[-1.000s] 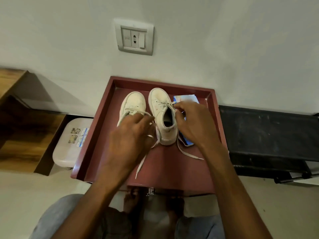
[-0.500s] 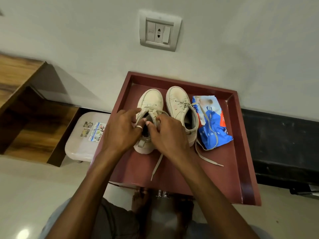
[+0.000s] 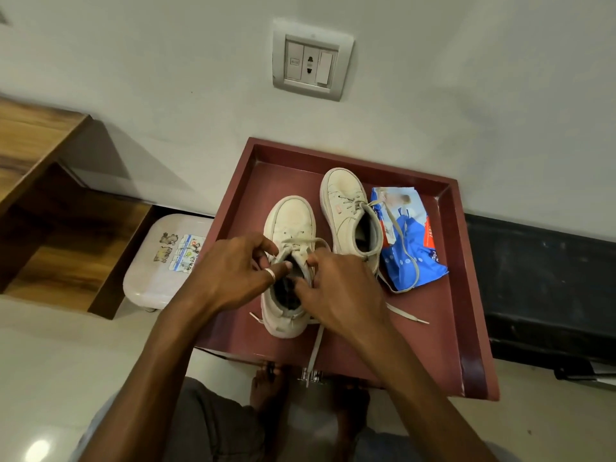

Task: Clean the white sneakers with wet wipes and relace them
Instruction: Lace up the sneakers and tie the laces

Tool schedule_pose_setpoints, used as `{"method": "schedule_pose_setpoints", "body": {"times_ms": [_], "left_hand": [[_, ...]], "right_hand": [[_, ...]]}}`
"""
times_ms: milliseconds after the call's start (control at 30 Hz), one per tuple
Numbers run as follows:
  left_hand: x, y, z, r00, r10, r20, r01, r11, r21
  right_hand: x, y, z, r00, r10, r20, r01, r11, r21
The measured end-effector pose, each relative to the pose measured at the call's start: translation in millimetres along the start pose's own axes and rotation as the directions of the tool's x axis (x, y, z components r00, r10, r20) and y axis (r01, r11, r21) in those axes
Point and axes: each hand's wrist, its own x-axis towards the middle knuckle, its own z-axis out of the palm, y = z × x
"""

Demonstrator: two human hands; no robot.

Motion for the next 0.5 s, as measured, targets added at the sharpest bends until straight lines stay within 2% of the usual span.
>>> {"method": "schedule_pose_setpoints", "body": {"times_ms": [100, 167, 267, 400, 500], "left_hand": [[6, 6, 1, 0.992, -0.001, -0.122, -0.007, 0.998, -0.062], [14, 11, 4, 0.983, -0.029, -0.182, 0.016, 0.997, -0.077], [24, 13, 10, 0.989, -0.014, -0.149, 0.013, 1.0, -0.014], [28, 15, 10, 0.994, -0.021, -0.109, 0.014, 0.998, -0.067], [27, 20, 10, 0.996, -0.038, -0.084, 0.028, 0.992, -0.121]], "right_hand": [[9, 11, -6, 0.994, 0.107, -0.012, -0.104, 0.984, 0.148], [18, 16, -6, 0.987, 0.153, -0.042, -0.143, 0.974, 0.178], [26, 14, 1, 0.984, 0.175, -0.027, -0.165, 0.961, 0.22], [34, 6, 9, 0.974, 0.223, -0.043, -0.207, 0.95, 0.232], [40, 2, 9, 0.967, 0.256, -0.006, -0.239, 0.91, 0.338]]}}
